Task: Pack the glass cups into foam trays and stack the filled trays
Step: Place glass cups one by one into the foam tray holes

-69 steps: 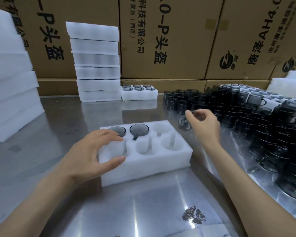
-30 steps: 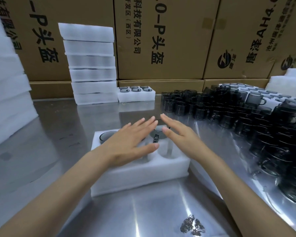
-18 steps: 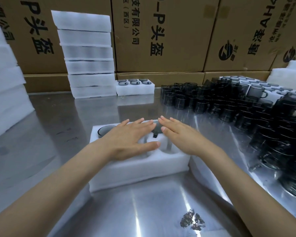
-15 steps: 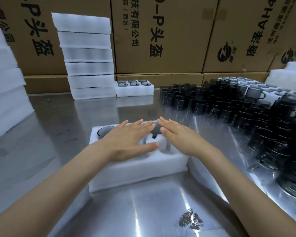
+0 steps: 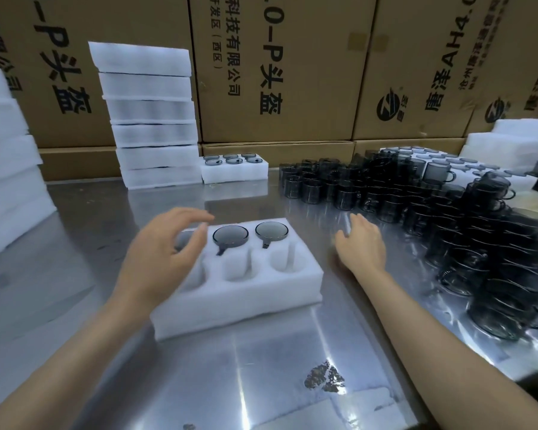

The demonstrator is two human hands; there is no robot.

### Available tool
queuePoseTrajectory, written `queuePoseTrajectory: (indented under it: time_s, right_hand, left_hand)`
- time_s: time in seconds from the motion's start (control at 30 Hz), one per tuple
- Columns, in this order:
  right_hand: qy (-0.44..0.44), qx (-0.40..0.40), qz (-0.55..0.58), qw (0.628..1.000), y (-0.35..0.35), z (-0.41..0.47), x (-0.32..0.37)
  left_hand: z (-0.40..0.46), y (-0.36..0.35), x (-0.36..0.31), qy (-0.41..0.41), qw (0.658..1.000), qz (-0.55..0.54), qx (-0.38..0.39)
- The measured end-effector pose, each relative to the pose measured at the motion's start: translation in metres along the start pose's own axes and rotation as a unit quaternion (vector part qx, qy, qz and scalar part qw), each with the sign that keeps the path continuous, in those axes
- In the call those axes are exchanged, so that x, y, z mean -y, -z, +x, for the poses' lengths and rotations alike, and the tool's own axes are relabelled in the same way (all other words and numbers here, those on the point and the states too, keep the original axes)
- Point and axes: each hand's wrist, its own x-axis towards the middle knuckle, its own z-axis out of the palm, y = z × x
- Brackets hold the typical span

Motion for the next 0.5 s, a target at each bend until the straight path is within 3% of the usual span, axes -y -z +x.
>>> queuePoseTrajectory:
  time_s: [0.17,0.27,0.5]
  right_hand:
    - [-0.003,-0.046,-0.064,0.997,-0.002,0.021,-0.006]
    - [-0.031,-0.063,-0.074,0.995,-0.003,0.036,-0.012]
    - [-0.08,-0.044,-0.106,0.99,-0.006,0.064,-0.025]
  left_hand:
    - [-0.028,0.016,0.061,0.153,0.984,-0.083,-0.027]
    - [-0.029,0.021,0.087,0.306,0.937,-0.153,-0.067]
    - [-0.028,0.012,0.091,0.284,0.957,-0.059,0.005]
